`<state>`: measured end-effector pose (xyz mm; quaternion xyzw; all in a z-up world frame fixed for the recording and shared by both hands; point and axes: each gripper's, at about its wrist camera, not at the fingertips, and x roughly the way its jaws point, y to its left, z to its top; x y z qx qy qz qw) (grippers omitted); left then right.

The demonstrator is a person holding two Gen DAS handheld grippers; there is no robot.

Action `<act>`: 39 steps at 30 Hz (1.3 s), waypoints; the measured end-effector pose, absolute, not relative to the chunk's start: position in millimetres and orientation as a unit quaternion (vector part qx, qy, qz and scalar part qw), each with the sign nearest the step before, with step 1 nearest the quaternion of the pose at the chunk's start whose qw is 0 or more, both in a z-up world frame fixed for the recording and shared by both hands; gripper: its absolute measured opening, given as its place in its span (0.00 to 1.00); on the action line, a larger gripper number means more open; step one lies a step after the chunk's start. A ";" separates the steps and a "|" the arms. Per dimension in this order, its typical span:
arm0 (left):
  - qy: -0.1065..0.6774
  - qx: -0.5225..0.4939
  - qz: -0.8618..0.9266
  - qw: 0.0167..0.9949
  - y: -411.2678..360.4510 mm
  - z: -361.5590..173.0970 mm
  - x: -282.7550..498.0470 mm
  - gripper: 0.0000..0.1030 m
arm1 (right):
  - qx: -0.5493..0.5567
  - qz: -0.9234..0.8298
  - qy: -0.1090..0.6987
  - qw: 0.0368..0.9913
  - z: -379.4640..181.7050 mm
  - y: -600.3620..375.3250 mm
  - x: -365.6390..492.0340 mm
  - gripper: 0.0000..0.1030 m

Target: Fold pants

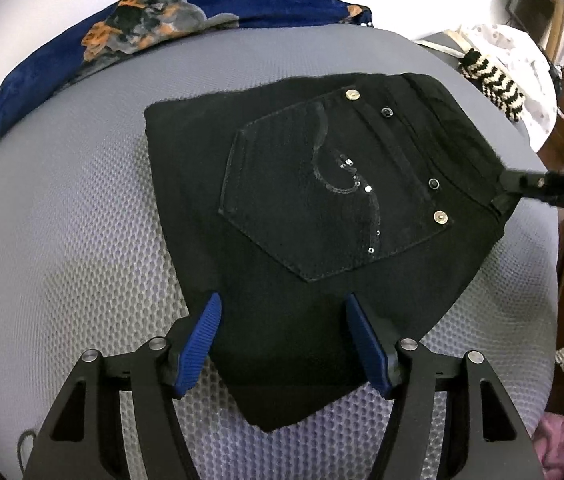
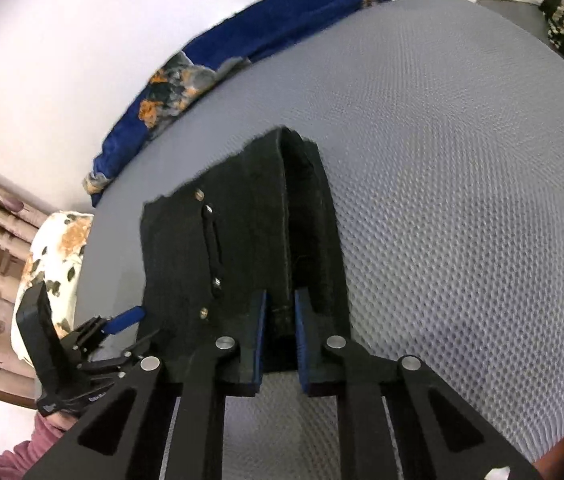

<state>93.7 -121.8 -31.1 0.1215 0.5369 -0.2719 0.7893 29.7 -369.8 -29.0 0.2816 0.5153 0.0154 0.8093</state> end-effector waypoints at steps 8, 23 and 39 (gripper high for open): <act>0.541 0.113 -0.259 0.792 -122.6 -34.3 95.3 0.63 | 0.277 0.008 0.527 0.803 -43.8 -368.5 32.7 0.11; 0.538 0.102 -0.241 0.801 -120.1 -31.3 93.8 0.65 | 0.277 -0.005 0.530 0.801 -42.1 -371.6 31.8 0.25; 0.547 -0.007 -0.240 0.802 -73.1 -15.9 103.9 0.67 | 0.257 -0.003 0.546 0.797 -44.6 -379.2 39.0 0.44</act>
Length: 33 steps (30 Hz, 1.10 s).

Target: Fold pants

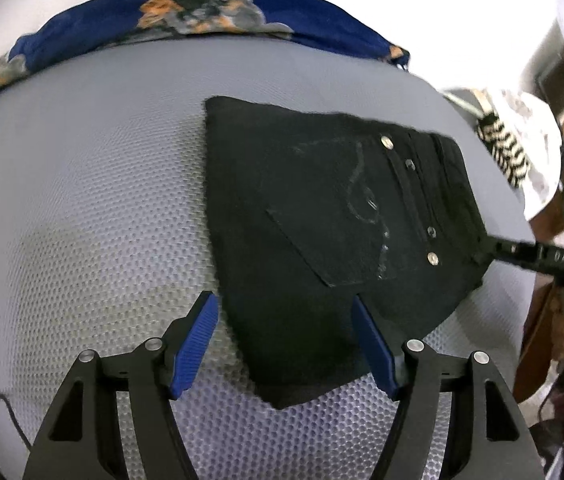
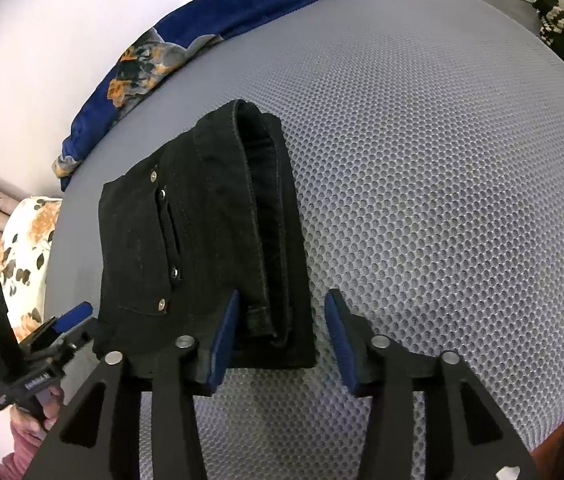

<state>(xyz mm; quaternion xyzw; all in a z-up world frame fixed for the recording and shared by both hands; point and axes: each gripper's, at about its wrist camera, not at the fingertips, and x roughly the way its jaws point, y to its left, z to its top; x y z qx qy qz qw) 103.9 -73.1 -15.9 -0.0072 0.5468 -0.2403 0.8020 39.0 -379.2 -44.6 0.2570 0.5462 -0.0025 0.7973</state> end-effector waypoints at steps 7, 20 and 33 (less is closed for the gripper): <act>0.566 -0.085 -0.223 0.789 -37.7 -24.4 127.5 0.67 | 0.270 0.037 0.547 0.792 -44.1 -389.9 43.3 0.46; 0.603 -0.152 -0.265 0.737 -45.1 -51.1 145.0 0.67 | 0.340 0.101 0.542 0.761 -70.4 -414.3 71.5 0.51; 0.597 -0.174 -0.282 0.730 -57.0 -59.9 162.6 0.67 | 0.414 0.185 0.529 0.717 -98.9 -435.3 95.4 0.50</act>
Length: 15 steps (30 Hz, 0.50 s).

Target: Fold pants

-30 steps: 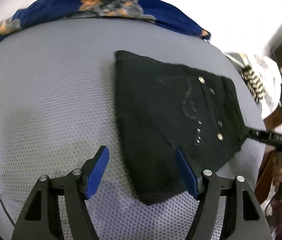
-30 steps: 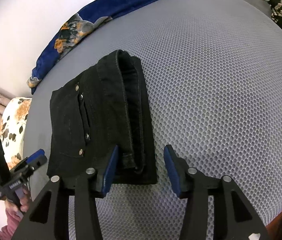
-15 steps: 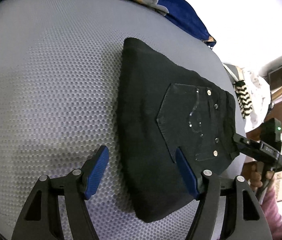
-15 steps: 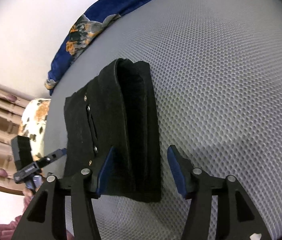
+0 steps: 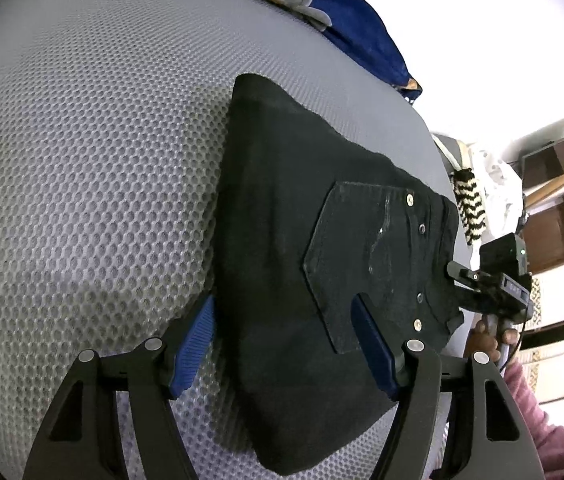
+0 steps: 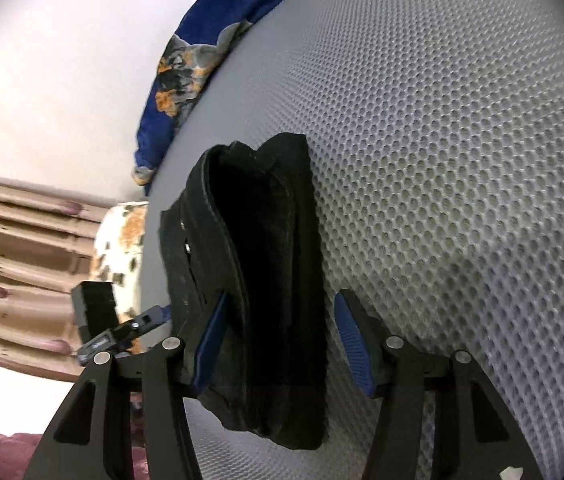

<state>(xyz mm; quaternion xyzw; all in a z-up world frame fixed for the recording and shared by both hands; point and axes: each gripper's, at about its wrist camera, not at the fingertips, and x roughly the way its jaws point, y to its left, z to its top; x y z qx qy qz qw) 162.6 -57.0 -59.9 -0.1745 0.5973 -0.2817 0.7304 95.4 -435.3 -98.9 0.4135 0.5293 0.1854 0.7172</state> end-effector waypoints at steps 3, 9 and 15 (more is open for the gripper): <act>0.594 -0.175 -0.285 0.731 -60.7 -60.1 165.2 0.67 | 0.413 0.200 0.533 0.711 -101.9 -434.7 102.0 0.41; 0.594 -0.163 -0.293 0.731 -73.5 -59.8 174.2 0.67 | 0.415 0.236 0.538 0.695 -107.3 -428.8 119.4 0.37; 0.587 -0.144 -0.279 0.746 -94.6 -59.4 178.8 0.67 | 0.403 0.241 0.535 0.702 -107.0 -415.1 126.5 0.36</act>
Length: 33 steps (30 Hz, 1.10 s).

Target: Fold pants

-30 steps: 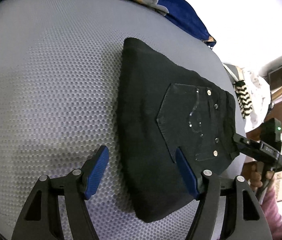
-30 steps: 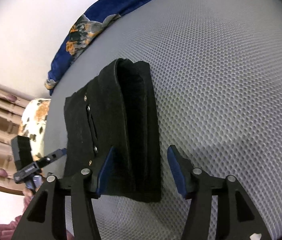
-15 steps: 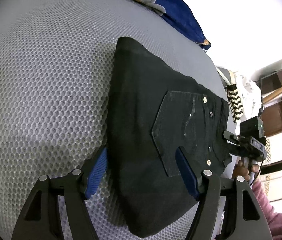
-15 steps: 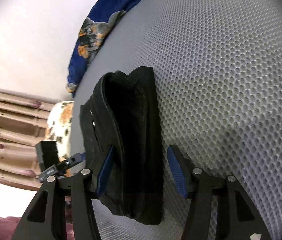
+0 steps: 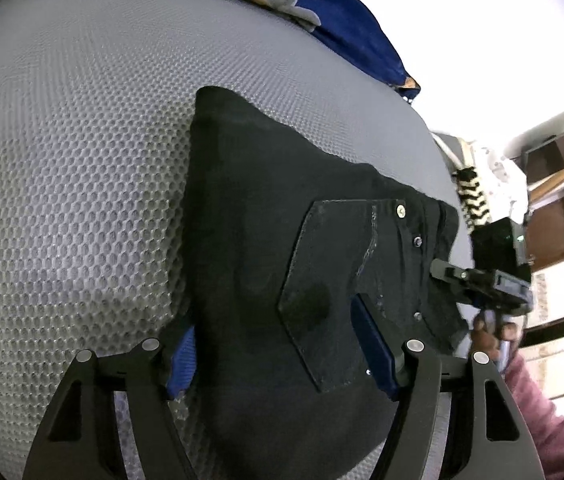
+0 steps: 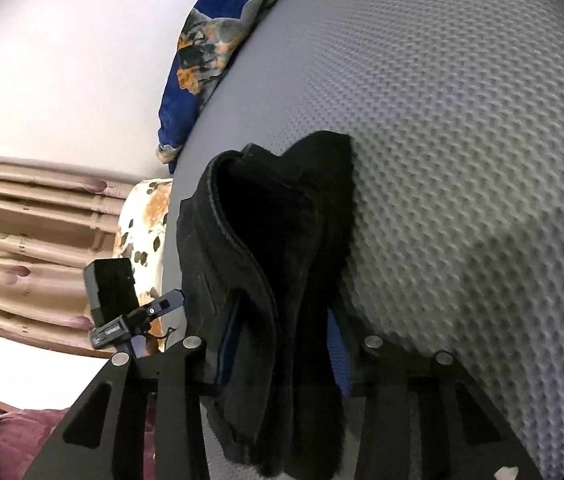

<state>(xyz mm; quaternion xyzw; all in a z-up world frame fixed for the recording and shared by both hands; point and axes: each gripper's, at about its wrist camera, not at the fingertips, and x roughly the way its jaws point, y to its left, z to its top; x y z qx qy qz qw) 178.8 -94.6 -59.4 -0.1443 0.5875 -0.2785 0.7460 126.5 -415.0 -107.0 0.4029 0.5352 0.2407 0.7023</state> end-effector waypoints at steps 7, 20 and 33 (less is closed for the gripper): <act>0.581 -0.055 -0.242 0.775 -103.9 -52.6 169.0 0.45 | 0.381 0.191 0.525 0.737 -96.2 -402.6 119.5 0.30; 0.558 0.004 -0.217 0.801 -112.6 -35.4 156.6 0.21 | 0.314 0.125 0.523 0.782 -57.2 -379.7 115.2 0.23; 0.531 -0.002 -0.216 0.820 -83.8 -16.1 138.9 0.19 | 0.311 0.141 0.517 0.785 -28.6 -342.4 110.7 0.21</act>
